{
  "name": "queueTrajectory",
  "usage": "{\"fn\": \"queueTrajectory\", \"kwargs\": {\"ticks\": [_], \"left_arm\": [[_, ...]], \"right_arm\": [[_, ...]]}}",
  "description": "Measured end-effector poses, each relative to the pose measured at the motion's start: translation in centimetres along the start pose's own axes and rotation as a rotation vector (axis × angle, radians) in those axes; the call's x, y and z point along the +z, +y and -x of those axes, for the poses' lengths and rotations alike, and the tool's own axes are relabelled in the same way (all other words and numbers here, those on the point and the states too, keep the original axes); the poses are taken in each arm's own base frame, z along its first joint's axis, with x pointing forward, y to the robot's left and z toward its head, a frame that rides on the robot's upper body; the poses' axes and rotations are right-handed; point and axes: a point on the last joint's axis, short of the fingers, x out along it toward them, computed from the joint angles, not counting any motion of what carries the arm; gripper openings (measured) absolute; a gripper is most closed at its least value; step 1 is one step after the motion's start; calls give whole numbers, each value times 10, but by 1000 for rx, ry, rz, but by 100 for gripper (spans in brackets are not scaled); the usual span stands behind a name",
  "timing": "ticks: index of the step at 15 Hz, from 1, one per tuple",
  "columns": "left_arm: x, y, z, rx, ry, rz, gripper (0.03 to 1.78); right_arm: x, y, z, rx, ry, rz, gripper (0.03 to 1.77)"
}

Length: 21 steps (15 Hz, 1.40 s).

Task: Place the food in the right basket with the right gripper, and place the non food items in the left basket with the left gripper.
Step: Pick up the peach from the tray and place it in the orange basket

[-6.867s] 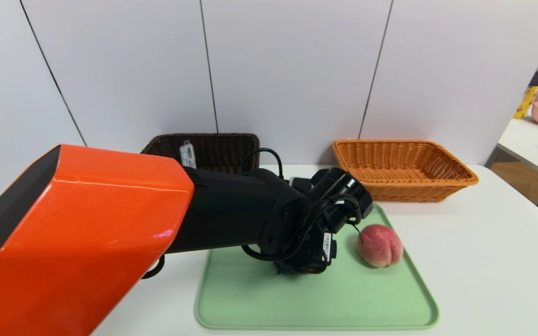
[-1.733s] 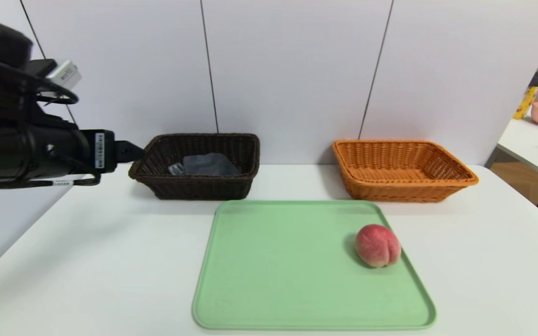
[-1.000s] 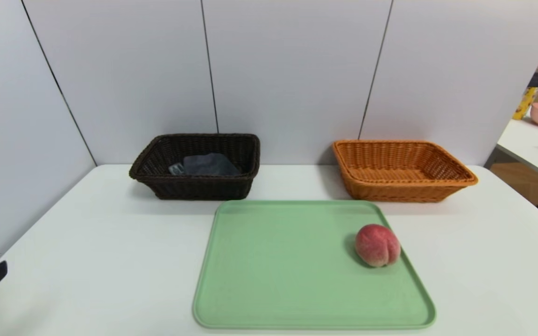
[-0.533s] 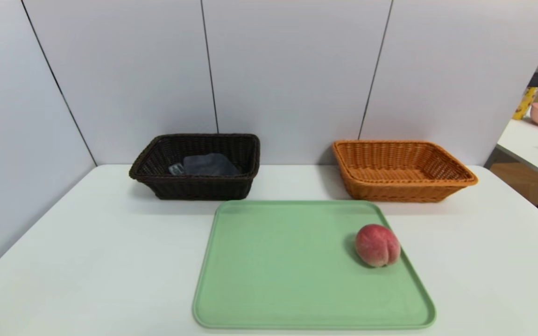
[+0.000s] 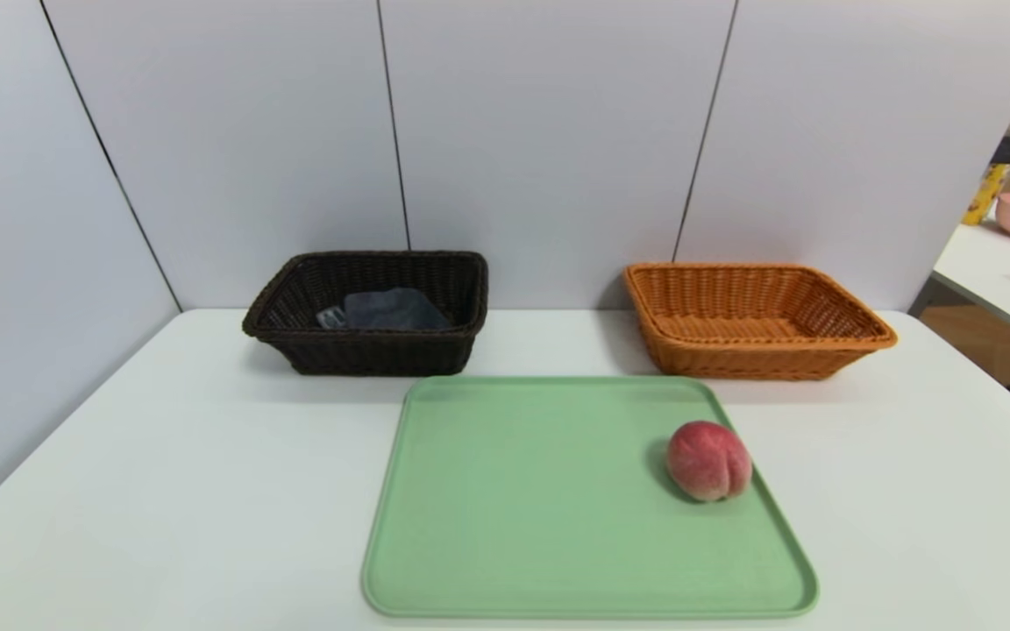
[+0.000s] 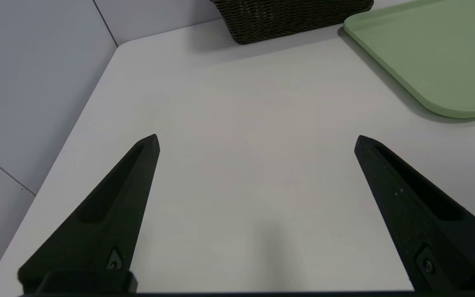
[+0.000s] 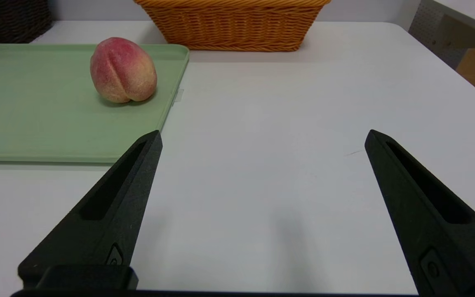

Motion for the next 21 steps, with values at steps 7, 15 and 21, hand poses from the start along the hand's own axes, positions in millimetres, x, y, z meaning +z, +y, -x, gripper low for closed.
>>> {"fn": "queueTrajectory", "kwargs": {"ticks": [7,15,21], "left_arm": [[-15,-1,-2,46,25,101,169],[-15,0,-2,90,27,148,169],[-15,0,-2,90,27,148,169]], "right_arm": [[0,0,0,0,0,0,170],[0,0,0,0,0,0,170],[0,0,0,0,0,0,170]]}}
